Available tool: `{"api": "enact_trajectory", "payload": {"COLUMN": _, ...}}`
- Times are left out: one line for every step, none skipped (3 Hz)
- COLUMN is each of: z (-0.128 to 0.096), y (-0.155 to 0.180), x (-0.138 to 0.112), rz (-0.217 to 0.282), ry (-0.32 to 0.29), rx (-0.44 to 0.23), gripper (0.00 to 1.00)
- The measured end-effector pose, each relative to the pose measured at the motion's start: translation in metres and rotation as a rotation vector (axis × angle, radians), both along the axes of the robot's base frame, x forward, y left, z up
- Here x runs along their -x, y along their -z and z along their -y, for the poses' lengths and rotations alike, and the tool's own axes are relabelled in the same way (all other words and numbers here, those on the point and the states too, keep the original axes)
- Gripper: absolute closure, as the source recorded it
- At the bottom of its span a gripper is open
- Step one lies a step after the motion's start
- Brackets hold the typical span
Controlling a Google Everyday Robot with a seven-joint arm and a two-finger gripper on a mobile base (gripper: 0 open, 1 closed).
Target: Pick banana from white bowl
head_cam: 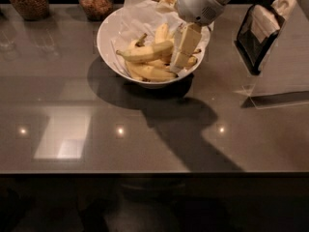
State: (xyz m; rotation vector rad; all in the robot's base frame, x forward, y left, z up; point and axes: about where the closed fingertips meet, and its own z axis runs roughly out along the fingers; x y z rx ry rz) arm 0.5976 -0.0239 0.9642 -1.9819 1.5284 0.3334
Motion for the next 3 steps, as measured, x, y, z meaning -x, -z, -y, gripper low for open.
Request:
{"api": "enact_trajectory", "payload": {"z": -0.010, "y": 0.011, "x": -0.009, "rz": 0.005, "ry": -0.028, "rx": 0.030, "gripper": 0.00}}
{"api": "enact_trajectory", "payload": {"z": -0.016, "y": 0.025, "x": -0.014, "rz": -0.013, "ry": -0.051, "rx": 0.074, "gripper": 0.10}}
{"api": "enact_trajectory", "payload": {"z": -0.019, "y": 0.036, "x": -0.017, "rz": -0.033, "ry": -0.068, "rx": 0.111, "gripper": 0.28}}
